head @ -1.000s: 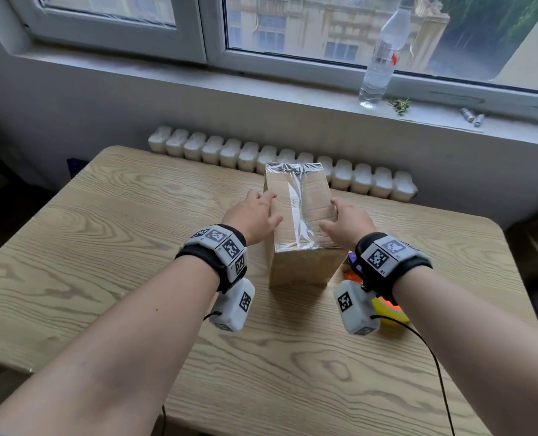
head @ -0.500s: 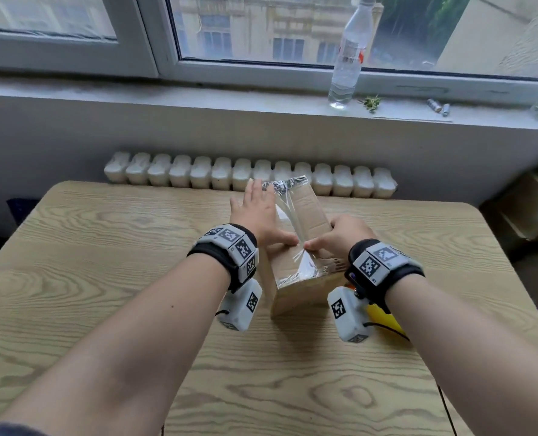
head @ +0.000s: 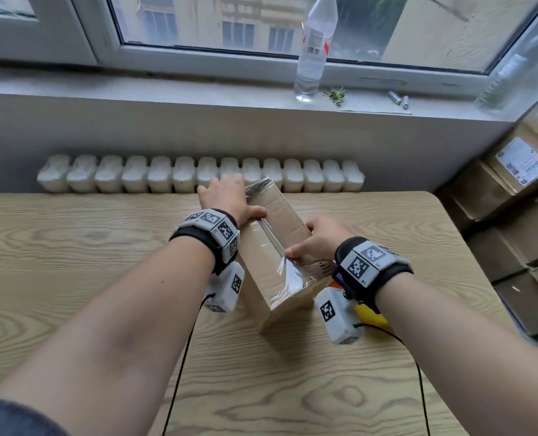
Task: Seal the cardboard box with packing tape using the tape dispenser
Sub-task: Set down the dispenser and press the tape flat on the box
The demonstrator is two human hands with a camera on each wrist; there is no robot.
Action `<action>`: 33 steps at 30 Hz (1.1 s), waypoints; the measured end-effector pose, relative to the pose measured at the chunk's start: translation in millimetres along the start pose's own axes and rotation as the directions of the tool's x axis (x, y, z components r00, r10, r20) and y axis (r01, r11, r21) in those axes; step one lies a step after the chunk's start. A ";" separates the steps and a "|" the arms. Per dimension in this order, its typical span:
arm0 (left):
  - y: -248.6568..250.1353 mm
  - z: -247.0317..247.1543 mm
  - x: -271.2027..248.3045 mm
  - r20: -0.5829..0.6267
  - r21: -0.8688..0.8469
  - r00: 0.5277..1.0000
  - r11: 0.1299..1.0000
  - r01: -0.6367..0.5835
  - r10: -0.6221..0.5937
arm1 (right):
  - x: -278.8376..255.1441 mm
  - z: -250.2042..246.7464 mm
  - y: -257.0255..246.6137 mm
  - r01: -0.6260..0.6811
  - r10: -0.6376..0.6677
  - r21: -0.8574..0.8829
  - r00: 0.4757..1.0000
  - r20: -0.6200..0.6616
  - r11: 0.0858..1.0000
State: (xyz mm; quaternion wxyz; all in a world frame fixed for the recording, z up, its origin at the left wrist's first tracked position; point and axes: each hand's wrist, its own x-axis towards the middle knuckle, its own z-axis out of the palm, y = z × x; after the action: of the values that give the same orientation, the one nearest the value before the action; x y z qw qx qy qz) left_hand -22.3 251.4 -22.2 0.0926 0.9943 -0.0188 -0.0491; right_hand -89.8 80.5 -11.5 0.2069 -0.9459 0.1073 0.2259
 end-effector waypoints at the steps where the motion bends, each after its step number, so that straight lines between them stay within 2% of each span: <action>1: -5.1 -0.1 0.4 -0.014 -0.017 1.000 1.000 0.012 -0.012 | 0.1 -0.7 -1.0 -0.004 0.004 -0.014 1.000 0.007 1.000; 4: -22.4 -0.7 -0.7 -0.018 -0.065 0.999 0.997 0.048 -0.049 | -0.9 -1.5 -3.6 -0.019 0.013 -0.127 0.999 -0.046 0.992; 7: -40.3 -2.9 -4.1 -0.036 -0.045 0.996 0.996 0.083 -0.084 | -5.1 -5.9 -2.2 -0.115 0.068 -0.232 0.977 -0.204 0.966; 9: -49.9 -6.1 -8.8 -0.034 -0.003 0.993 0.993 0.116 -0.116 | -4.3 -9.8 2.5 -0.184 0.130 -0.202 0.958 -0.256 0.962; 11: -57.2 -8.0 -13.6 -0.008 0.010 0.989 0.989 0.146 -0.146 | -0.3 -11.8 3.3 -0.206 0.174 -0.115 0.955 -0.239 0.972; 16: -67.6 -8.5 -21.5 0.056 -0.079 0.974 0.971 0.224 -0.220 | 6.0 -9.2 -13.7 -0.119 0.149 0.215 0.980 -0.130 0.969; 22: -73.8 -16.7 -22.5 0.080 -0.275 0.957 0.917 0.289 -0.278 | 10.9 -20.1 -24.7 0.078 0.003 0.378 0.978 -0.210 0.922; 26: -69.4 -17.8 -24.5 0.068 -0.346 0.966 0.902 0.258 -0.250 | 21.5 -27.0 -29.4 0.146 -0.088 0.312 0.977 -0.193 0.939; 33: -62.0 -14.6 -25.8 0.073 -0.360 0.976 0.907 0.217 -0.205 | 41.3 -29.5 -24.4 0.153 -0.132 0.207 0.985 -0.111 0.966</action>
State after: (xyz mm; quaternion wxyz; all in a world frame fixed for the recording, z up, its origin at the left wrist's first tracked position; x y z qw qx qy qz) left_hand -44.7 316.1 -17.0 0.2700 0.9548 0.0968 -0.0781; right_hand -35.1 84.8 1.4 0.3180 -0.9331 0.0726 0.1515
